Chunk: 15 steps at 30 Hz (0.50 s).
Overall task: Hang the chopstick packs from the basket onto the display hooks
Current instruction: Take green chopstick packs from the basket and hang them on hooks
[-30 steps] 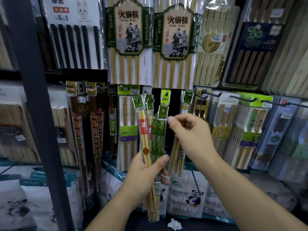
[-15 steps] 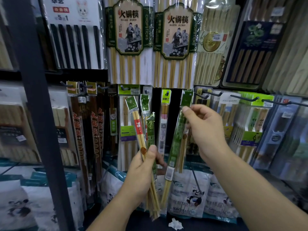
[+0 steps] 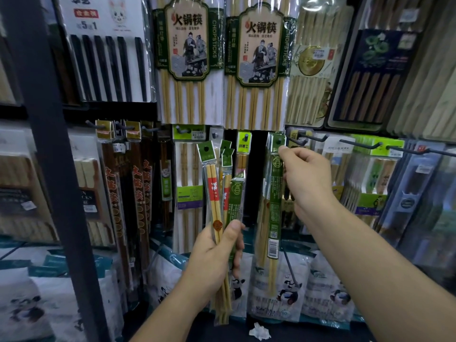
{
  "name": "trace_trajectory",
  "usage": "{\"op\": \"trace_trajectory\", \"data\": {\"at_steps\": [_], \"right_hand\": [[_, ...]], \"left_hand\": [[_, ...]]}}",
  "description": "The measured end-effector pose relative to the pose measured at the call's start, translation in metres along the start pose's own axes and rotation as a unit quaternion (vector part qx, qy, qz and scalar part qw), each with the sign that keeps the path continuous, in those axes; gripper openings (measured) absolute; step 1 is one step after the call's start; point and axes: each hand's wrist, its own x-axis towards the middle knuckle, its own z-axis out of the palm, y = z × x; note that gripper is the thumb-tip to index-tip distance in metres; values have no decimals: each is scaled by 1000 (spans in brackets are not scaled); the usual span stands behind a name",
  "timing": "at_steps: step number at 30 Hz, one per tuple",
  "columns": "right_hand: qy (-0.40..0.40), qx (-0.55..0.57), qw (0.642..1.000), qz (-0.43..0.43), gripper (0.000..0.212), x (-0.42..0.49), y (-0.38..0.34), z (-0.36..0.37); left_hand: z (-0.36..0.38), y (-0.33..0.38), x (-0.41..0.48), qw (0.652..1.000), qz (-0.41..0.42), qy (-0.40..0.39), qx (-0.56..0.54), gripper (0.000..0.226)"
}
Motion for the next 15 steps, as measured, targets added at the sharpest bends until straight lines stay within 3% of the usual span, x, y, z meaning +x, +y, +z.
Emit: {"op": "trace_trajectory", "data": {"at_steps": [4, 9, 12, 15], "right_hand": [[13, 4, 1000, -5, 41, 5, 8, 0], [26, -9, 999, -29, 29, -2, 15, -2], [-26, -27, 998, -59, 35, -16, 15, -3], [-123, -26, 990, -66, 24, -30, 9, -1]], "left_hand": [[-2, -1, 0, 1000, -2, 12, 1, 59], [-5, 0, -1, 1000, -4, 22, -7, 47], [-3, 1, 0, 1000, -3, 19, -6, 46], [-1, 2, -1, 1000, -4, 21, 4, 49]]}}
